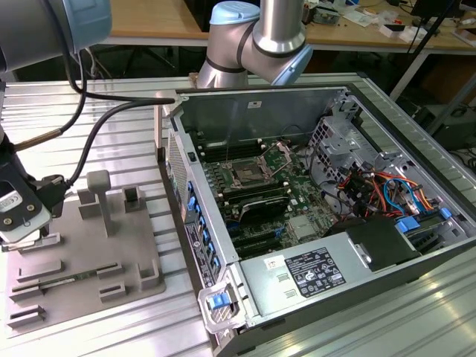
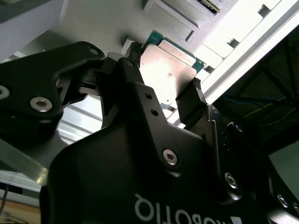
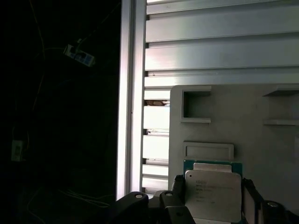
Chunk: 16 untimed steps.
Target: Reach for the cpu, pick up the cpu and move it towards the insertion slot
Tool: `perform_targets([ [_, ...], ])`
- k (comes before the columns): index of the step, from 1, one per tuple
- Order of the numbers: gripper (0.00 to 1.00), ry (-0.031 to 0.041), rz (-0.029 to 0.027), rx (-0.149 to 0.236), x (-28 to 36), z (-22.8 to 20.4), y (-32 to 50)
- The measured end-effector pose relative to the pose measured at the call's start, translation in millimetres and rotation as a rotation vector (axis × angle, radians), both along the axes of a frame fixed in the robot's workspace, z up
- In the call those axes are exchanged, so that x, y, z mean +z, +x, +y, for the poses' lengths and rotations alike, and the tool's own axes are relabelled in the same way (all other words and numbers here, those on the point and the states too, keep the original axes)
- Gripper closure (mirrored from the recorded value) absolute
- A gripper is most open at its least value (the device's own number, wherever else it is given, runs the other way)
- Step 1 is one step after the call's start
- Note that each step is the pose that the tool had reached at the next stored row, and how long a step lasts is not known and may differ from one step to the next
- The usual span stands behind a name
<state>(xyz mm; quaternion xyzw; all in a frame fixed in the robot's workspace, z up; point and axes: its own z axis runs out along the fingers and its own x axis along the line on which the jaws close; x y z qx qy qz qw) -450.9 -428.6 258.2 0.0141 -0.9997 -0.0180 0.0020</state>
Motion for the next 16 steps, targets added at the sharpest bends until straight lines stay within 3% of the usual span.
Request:
perform_targets([
  [16,0.45,0.0036,0.0001,0.0,5.8,0.0,0.0],
])
